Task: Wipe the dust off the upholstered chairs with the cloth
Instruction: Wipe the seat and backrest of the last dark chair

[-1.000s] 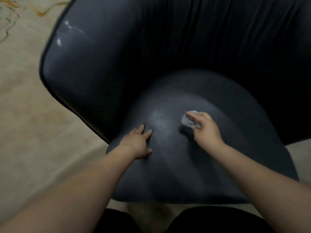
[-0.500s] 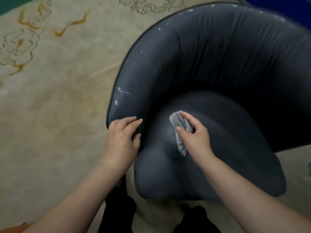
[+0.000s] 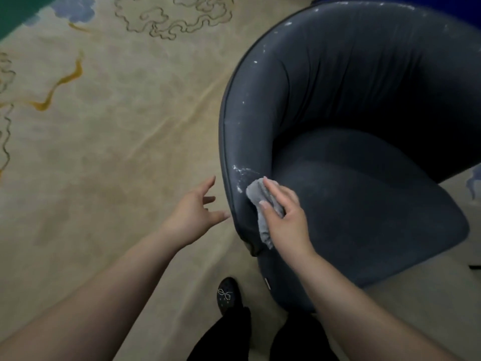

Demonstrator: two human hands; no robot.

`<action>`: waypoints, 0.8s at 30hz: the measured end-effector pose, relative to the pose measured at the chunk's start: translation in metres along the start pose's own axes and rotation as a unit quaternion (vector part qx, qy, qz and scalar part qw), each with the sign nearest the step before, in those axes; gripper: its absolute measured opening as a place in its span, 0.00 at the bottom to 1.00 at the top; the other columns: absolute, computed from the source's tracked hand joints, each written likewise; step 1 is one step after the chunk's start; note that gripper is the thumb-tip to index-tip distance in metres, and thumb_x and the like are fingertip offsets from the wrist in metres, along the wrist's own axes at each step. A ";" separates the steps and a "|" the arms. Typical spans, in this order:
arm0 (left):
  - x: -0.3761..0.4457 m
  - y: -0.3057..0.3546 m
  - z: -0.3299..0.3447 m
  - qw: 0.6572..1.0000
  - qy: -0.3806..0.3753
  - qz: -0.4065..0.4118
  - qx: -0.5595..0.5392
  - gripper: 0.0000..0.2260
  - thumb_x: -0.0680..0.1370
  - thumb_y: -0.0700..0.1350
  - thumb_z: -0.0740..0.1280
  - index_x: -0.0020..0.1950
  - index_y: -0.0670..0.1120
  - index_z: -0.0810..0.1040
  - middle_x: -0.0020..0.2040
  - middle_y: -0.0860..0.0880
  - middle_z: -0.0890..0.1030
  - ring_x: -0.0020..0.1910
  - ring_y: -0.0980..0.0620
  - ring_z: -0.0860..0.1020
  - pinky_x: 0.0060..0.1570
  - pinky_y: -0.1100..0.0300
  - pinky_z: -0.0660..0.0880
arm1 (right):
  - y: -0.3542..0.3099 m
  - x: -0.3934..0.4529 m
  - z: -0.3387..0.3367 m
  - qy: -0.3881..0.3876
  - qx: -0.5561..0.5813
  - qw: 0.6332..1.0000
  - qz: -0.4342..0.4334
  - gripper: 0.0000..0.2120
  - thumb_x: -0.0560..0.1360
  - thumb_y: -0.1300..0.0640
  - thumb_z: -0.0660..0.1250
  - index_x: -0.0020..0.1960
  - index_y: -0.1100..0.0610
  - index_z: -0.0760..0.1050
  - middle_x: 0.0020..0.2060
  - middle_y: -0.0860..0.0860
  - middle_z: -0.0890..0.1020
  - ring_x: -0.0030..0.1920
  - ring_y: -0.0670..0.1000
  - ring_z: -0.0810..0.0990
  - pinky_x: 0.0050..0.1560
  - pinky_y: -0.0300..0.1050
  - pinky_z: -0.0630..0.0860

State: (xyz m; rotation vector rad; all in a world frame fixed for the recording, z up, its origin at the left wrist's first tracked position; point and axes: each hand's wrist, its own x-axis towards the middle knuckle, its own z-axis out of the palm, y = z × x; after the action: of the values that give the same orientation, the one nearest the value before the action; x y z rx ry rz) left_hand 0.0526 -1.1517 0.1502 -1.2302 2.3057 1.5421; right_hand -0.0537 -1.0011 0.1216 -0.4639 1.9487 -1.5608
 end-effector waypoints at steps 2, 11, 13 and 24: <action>0.008 -0.001 -0.005 0.999 -0.038 0.006 -0.023 0.41 0.71 0.39 0.75 0.78 0.49 0.55 0.74 0.53 0.65 0.63 0.57 0.72 0.55 0.63 0.72 | 0.005 -0.003 0.020 -0.020 -0.051 0.998 -0.027 0.22 0.75 0.64 0.67 0.63 0.41 0.73 0.61 0.44 0.69 0.63 0.37 0.68 0.64 0.28 0.62; 0.034 -0.017 -0.019 0.994 -0.085 0.016 -0.065 0.43 0.70 0.40 0.75 0.77 0.55 0.54 0.74 0.57 0.63 0.60 0.57 0.75 0.56 0.59 0.75 | 0.005 0.073 0.047 0.052 -0.223 0.957 -0.180 0.19 0.74 0.62 0.68 0.62 0.46 0.77 0.56 0.50 0.68 0.56 0.46 0.62 0.61 0.23 0.57; 0.039 -0.015 -0.020 0.993 -0.084 0.021 -0.078 0.44 0.70 0.42 0.76 0.77 0.58 0.52 0.73 0.58 0.64 0.60 0.57 0.75 0.58 0.58 0.75 | -0.006 0.108 0.047 0.047 -0.211 0.964 -0.153 0.18 0.75 0.61 0.68 0.62 0.46 0.77 0.56 0.49 0.66 0.57 0.48 0.62 0.60 0.21 0.54; 0.066 0.002 -0.018 0.979 -0.110 0.021 -0.169 0.49 0.69 0.35 0.75 0.77 0.60 0.48 0.67 0.61 0.70 0.55 0.55 0.80 0.51 0.55 0.79 | 0.006 0.077 0.037 -0.019 -0.245 0.948 -0.202 0.19 0.74 0.61 0.68 0.61 0.44 0.78 0.54 0.48 0.67 0.57 0.53 0.68 0.62 0.28 0.60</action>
State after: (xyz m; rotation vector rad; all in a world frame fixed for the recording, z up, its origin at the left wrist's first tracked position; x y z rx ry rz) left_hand 0.0132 -1.2030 0.1285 -1.0128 2.0019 2.0351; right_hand -0.0885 -1.0738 0.0927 -1.1507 2.3143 -1.2563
